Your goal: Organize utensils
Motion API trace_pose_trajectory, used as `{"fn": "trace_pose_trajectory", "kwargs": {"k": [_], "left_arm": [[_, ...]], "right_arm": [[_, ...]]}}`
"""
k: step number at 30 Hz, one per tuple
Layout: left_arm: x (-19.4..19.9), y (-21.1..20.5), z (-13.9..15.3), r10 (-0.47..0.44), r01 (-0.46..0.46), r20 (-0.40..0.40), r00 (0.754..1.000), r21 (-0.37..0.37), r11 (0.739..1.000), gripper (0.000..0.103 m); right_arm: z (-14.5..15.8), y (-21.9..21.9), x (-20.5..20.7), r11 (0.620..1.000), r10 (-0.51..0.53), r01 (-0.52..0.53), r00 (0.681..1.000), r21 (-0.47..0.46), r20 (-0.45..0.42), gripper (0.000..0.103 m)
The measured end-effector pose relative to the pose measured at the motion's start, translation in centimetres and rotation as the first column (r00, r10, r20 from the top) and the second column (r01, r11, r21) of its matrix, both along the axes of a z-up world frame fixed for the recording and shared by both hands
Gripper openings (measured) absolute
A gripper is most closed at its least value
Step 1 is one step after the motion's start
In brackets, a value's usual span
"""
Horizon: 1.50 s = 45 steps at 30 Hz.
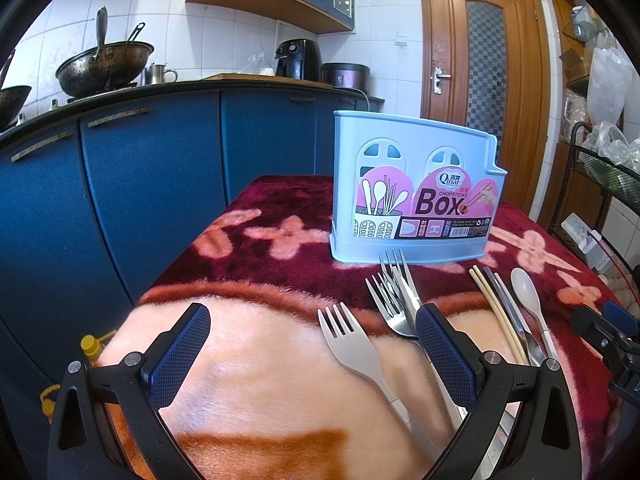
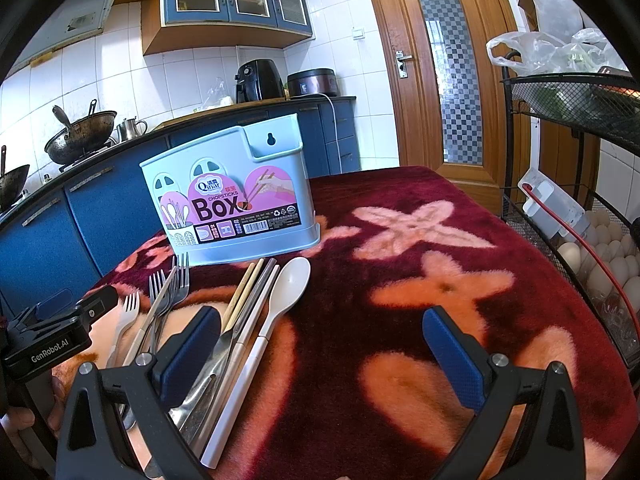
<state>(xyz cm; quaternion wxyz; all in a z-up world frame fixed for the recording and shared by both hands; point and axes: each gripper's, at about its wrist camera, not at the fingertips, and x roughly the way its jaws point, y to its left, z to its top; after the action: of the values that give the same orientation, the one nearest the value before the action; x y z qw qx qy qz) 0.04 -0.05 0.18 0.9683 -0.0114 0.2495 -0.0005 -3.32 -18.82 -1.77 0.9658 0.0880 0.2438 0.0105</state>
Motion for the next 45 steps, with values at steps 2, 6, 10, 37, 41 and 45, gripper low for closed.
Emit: {"fn": "trace_pose_trajectory", "kwargs": {"k": [2, 6, 10, 37, 41, 45], "left_arm": [[0.0, 0.0, 0.0, 0.000, 0.000, -0.001, 1.000, 0.000, 1.000, 0.102], [0.1, 0.0, -0.1, 0.001, -0.001, -0.001, 1.000, 0.000, 1.000, 0.102], [0.1, 0.0, -0.1, 0.001, -0.001, -0.001, 1.000, 0.000, 1.000, 0.102], [1.5, -0.4, -0.3, -0.057, 0.060, -0.163, 0.985, 0.014, 0.998, 0.102], [2.1, -0.4, -0.7, -0.060, 0.070, -0.231, 0.971, 0.033, 0.997, 0.101], [2.8, 0.1, -1.4, -0.052, 0.058, -0.306, 0.951, 0.011, 0.998, 0.088]], "right_arm": [[0.0, 0.0, 0.0, 1.000, 0.000, 0.000, 1.000, 0.000, 0.000, 0.103], [0.0, 0.0, 0.0, 1.000, 0.000, 0.000, 1.000, 0.001, 0.000, 0.103], [0.0, 0.0, 0.0, 1.000, 0.000, 0.000, 1.000, 0.001, -0.001, 0.103], [1.4, -0.2, 1.5, 0.999, 0.050, -0.051, 0.992, -0.008, -0.118, 0.096], [1.4, -0.1, 2.6, 0.994, 0.103, -0.105, 0.975, 0.002, -0.197, 0.083], [1.3, 0.3, 3.4, 0.990, 0.141, -0.143, 0.955, 0.013, -0.260, 0.074]]}}
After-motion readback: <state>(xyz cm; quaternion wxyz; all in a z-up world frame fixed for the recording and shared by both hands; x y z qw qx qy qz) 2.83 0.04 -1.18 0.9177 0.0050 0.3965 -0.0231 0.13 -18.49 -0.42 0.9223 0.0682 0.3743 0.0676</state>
